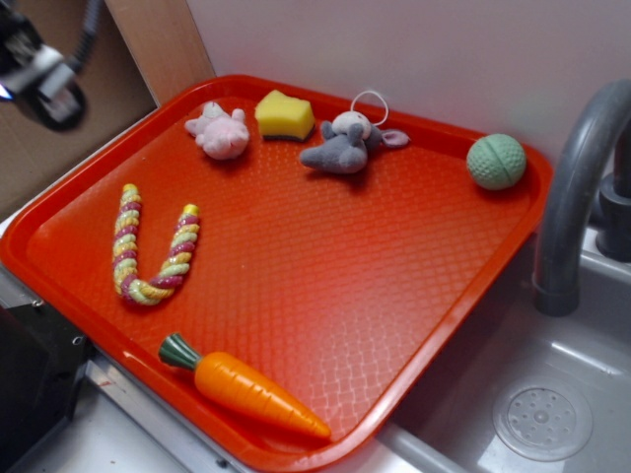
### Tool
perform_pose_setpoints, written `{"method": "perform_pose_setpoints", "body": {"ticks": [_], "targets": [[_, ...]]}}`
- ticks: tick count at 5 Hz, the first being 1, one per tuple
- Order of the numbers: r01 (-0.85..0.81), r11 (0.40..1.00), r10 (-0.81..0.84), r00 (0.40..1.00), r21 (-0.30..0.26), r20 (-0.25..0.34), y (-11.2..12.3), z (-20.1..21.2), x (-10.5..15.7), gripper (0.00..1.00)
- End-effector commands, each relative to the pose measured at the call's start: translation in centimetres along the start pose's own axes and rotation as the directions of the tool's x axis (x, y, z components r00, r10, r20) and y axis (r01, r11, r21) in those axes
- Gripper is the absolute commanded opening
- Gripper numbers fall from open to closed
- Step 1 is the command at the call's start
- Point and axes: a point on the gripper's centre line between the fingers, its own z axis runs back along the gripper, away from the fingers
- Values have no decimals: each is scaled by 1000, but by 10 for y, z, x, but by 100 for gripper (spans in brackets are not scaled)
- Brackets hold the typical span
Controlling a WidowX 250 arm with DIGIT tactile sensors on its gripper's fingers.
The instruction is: Grab the multicolored rope.
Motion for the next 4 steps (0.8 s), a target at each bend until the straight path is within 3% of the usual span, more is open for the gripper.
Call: {"method": "perform_pose_setpoints", "body": {"ticks": [1,3,4], "targets": [[-8,1000,8,998,3,63,-1,-51,11,100],[0,1000,-1,999,13,42,16,-100,21,100],[1,1000,-1,999,-16,47,24,-117,25,100]]}}
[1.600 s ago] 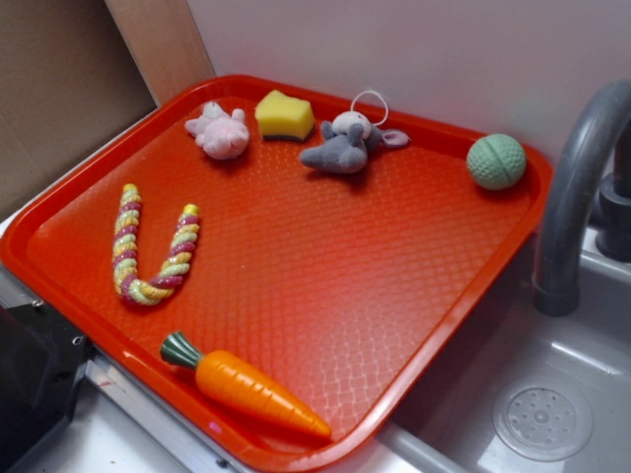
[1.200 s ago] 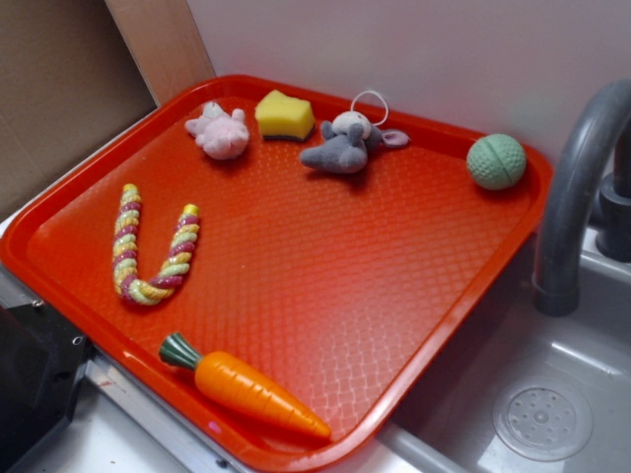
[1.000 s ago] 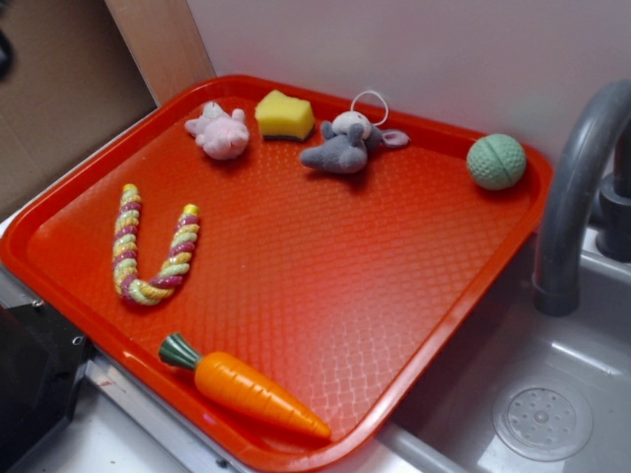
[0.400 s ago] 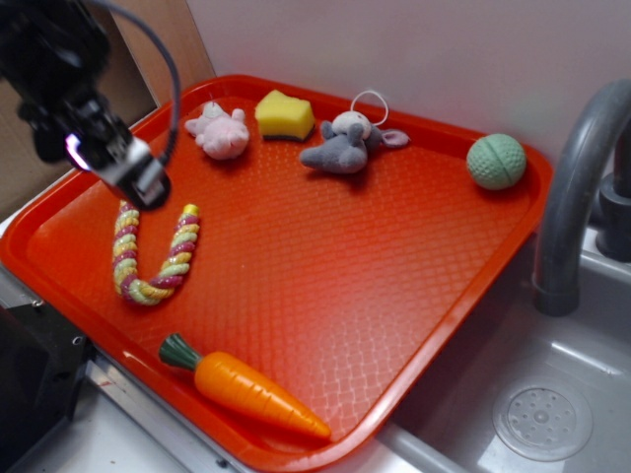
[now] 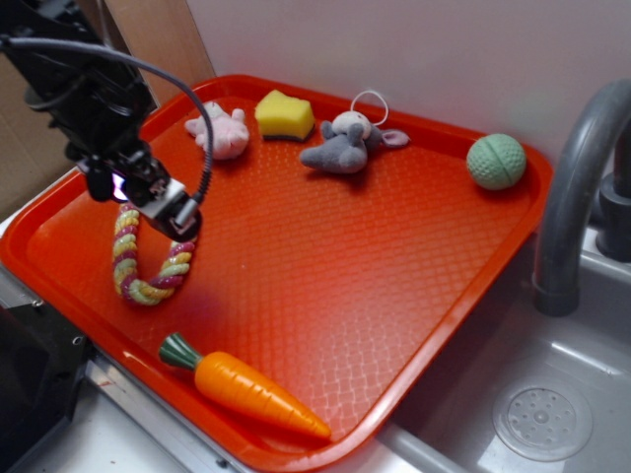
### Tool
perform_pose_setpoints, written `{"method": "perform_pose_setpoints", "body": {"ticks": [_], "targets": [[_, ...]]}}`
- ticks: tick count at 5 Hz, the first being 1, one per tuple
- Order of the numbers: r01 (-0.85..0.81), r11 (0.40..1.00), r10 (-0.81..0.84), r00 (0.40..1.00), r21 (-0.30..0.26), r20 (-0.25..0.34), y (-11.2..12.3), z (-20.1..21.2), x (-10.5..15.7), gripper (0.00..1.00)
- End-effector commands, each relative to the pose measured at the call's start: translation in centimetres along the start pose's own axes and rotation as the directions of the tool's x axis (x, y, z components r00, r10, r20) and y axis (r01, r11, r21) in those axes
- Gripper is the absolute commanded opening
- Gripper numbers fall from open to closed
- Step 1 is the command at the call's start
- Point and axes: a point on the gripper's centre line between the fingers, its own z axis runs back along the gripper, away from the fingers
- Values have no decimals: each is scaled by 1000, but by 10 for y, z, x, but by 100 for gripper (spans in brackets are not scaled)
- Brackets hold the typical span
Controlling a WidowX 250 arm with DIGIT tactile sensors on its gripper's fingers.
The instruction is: Grab the multicolored rope.
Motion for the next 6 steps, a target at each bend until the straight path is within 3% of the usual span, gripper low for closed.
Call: {"method": "perform_pose_setpoints", "body": {"ticks": [1,2,3,4,6], "targets": [[8,997,-8,1000,-76,1,11,-34,13,100],[-1,993,-4,999,-114,-41,12,-47,10,100],[-32,996,25,996,-82,-86,10,-59,7,100],[-59,998,57,995,-15,-77,9,-57,7,0],[-15,1000,15,998,10,-59,2,-61,7,0]]}}
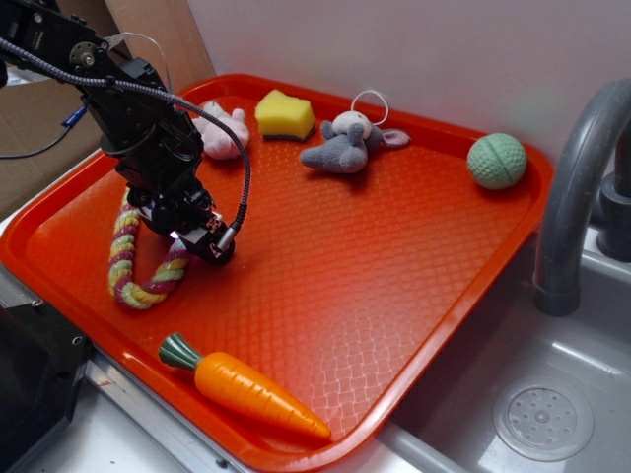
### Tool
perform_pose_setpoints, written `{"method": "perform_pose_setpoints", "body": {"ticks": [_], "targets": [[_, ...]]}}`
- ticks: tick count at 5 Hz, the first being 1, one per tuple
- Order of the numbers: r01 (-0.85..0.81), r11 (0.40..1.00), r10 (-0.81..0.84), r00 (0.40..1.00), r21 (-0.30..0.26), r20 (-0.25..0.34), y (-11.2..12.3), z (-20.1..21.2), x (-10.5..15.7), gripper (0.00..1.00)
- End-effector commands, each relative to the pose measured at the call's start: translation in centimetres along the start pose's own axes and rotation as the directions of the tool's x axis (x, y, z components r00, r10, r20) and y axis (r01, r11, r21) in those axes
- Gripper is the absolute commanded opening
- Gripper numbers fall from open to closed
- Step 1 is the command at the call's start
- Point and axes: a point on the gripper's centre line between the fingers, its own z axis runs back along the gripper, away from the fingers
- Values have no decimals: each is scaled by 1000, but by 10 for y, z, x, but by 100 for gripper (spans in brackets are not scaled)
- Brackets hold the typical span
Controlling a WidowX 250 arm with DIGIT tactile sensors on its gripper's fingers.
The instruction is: Grab the multicolored rope.
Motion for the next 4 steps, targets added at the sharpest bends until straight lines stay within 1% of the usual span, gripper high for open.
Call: {"method": "perform_pose_setpoints", "body": {"ticks": [1,2,3,4], "targets": [[70,998,-70,997,-4,-18,-10,-8,2,0],[77,995,-75,996,62,-39,-9,39,23,0],[45,993,-46,999,106,3,-11,87,51,0],[56,992,-57,998,116,5,-18,136,62,0]]}}
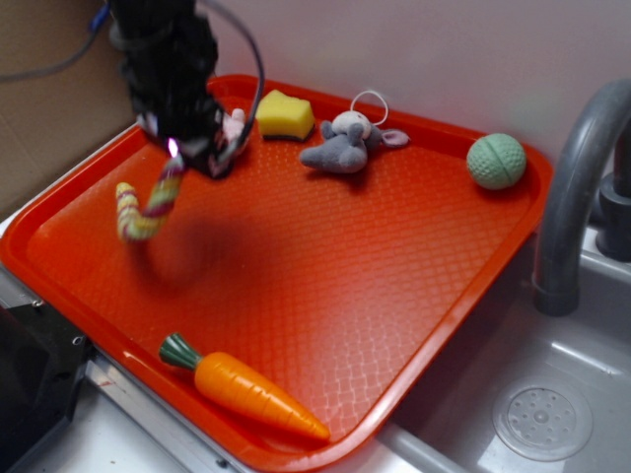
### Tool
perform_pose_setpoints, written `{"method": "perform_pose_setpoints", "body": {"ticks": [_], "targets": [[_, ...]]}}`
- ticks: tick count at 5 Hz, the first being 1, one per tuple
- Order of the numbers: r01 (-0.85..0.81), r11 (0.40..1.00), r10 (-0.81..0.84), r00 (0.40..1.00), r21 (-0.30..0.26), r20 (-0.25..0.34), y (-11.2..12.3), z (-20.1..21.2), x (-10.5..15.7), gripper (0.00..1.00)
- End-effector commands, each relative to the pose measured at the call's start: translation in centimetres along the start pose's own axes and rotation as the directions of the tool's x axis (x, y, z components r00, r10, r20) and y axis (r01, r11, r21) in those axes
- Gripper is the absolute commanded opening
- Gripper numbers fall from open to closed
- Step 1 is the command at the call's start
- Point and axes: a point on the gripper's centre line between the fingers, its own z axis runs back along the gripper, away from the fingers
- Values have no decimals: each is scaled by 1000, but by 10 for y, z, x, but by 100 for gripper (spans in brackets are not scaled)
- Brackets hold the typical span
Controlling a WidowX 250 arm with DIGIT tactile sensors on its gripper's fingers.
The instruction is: Grab the multicolored rope.
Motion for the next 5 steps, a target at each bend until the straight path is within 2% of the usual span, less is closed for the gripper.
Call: {"method": "perform_pose_setpoints", "body": {"ticks": [1,2,3,4,5], "targets": [[35,999,-34,996,-20,80,-10,102,14,0],[77,996,-73,994,-47,80,-16,132,10,0],[81,995,-73,989,-65,127,-18,160,5,0],[64,996,-55,985,-55,161,-18,175,7,0],[20,997,-6,984,-78,176,-13,171,8,0]]}}
